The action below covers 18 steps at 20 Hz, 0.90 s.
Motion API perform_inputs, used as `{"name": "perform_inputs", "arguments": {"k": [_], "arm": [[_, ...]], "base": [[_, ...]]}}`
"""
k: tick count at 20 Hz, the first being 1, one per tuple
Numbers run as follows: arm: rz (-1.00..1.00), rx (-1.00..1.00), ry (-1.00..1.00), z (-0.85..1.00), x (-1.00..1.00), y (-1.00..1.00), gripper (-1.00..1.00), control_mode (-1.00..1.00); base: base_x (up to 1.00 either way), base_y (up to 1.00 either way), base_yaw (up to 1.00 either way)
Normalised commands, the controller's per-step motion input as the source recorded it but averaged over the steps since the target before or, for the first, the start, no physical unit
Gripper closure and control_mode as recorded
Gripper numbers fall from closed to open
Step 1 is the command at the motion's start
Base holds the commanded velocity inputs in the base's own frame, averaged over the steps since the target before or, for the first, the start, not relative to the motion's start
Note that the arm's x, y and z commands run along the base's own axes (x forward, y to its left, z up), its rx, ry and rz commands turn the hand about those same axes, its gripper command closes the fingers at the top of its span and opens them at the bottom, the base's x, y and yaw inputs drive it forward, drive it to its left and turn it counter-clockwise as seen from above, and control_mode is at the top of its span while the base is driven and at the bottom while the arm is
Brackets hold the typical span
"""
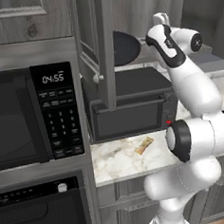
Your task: Pick the pan from the cabinet and place it on the stove. Then turn on the stove burner for the pan.
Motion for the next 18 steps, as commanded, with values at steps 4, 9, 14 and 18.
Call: {"name": "perform_inputs", "arguments": {"k": [4,9,14,18], "arm": [[-0.06,0.00,0.00,0.00,-0.71,-0.13,1.00,-1.00],[-0.05,0.00,0.00,-0.06,-0.67,-0.15,1.00,-1.00],[-0.05,0.00,0.00,-0.10,-0.63,-0.18,1.00,-1.00],[-0.06,0.00,0.00,-0.09,-0.71,-0.11,1.00,-1.00]], "base": [[0.00,0.00,0.00],[0.00,0.00,0.00],[0.00,0.00,0.00],[0.00,0.00,0.00]]}}
